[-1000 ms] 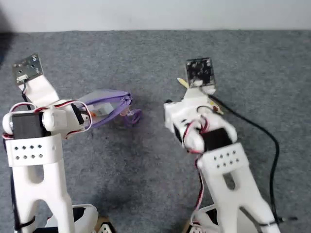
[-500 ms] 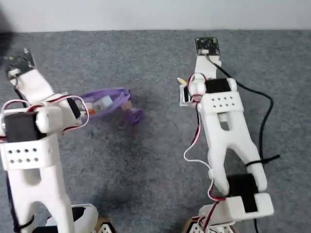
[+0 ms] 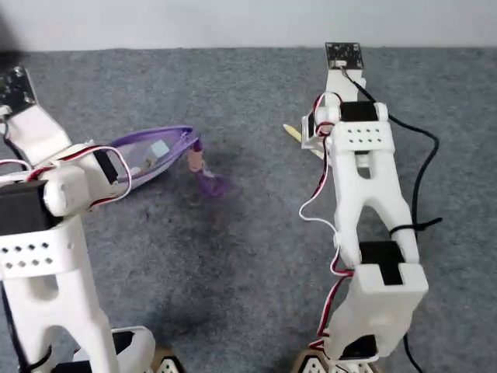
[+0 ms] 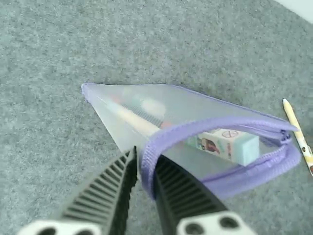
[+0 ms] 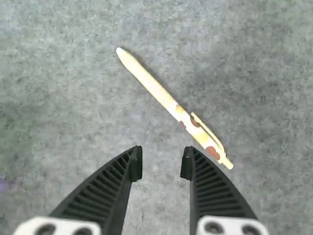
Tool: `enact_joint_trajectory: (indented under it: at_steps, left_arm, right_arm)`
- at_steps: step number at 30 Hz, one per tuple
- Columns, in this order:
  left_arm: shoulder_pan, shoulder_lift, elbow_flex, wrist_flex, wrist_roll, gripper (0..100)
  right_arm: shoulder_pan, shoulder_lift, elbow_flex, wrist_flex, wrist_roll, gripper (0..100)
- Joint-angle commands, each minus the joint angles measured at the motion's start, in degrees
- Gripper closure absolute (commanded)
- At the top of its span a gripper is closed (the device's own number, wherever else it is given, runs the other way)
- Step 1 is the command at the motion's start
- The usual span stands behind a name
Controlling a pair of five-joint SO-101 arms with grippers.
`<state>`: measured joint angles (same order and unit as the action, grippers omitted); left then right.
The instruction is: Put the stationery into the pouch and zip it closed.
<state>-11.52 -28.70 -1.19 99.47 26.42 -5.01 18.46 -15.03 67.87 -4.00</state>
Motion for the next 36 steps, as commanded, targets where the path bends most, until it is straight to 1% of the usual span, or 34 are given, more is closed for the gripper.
enact_joint_trajectory:
  at_steps: [1,4,6,8,10,12,16,22,31,36]
  left_arm:
    - [-1.93,-2.11,-2.51,0.88,0.44,99]
    - [-2.20,-5.45,-6.81,0.97,0.44,99]
    - [-2.20,-8.35,-8.13,0.62,0.44,99]
    - [-2.55,-8.44,-4.53,-0.09,0.44,99]
    - [-2.55,-7.91,1.98,0.00,0.44,99]
    - [-2.64,-7.82,6.73,0.00,0.44,99]
    - [-2.55,-7.82,8.31,0.09,0.44,99]
    - [-2.20,-7.82,8.31,0.09,0.44,99]
    - [-2.20,-7.82,8.57,0.09,0.44,99]
    - [-2.20,-7.82,8.57,0.09,0.44,99]
  right_arm:
    - [0.48,-0.04,-3.96,0.04,0.97,86.4]
    - [0.48,1.10,-4.04,-0.31,1.05,86.1]
    - [0.48,2.68,-4.13,-0.31,1.14,81.9]
    - [0.57,4.53,-4.13,-0.31,1.14,73.8]
    - [0.57,6.11,-4.13,-0.31,1.14,65.3]
    - [0.13,7.43,-4.31,-0.40,1.14,60.5]
    - [-0.57,10.68,-8.00,-3.03,3.25,62.8]
    - [-1.71,18.59,-19.25,-4.26,7.91,68.0]
    - [-4.88,33.10,-32.09,-3.74,11.87,68.0]
    - [-4.62,39.16,-36.57,-2.51,12.22,68.1]
